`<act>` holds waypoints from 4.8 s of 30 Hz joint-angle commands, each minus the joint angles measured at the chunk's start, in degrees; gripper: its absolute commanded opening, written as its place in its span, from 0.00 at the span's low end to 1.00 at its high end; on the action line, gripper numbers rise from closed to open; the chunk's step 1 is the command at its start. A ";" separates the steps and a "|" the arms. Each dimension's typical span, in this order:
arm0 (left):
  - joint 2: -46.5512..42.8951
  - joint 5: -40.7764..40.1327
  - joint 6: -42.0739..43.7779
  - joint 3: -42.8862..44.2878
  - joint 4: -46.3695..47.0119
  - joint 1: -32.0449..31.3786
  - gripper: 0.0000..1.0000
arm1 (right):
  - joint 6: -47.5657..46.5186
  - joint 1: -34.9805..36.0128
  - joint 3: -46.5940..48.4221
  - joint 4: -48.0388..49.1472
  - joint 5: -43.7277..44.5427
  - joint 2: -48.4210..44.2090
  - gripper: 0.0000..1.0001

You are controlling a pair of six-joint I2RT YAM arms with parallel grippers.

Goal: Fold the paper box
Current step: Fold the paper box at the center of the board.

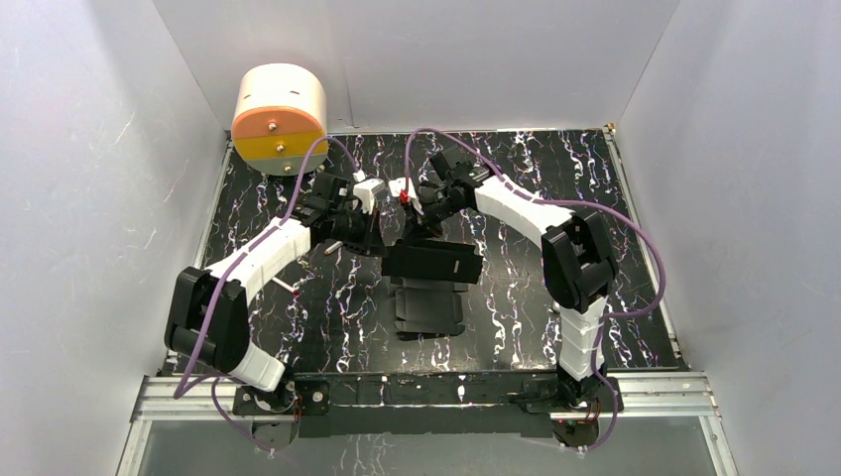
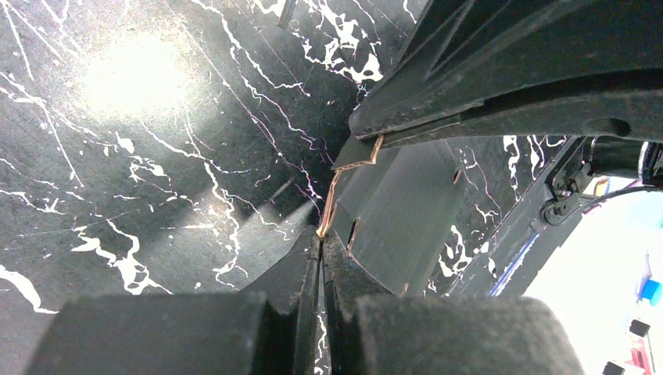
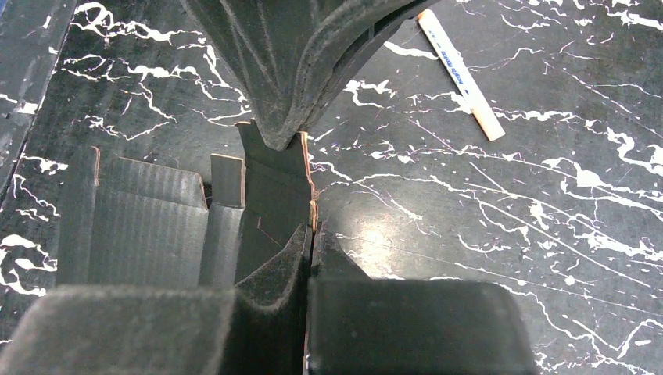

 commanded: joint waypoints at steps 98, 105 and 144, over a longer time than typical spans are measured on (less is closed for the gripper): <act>15.95 27.90 -3.40 -17.75 61.89 7.45 0.16 | -25.97 17.04 0.41 -7.34 42.13 -4.12 0.15; 13.32 25.42 -2.01 -20.07 63.90 7.15 0.00 | -21.97 17.43 0.26 -4.61 44.72 -5.36 0.23; 5.23 17.11 -0.26 -27.62 72.67 5.31 0.00 | 11.21 4.40 -22.33 13.40 27.69 -19.89 0.52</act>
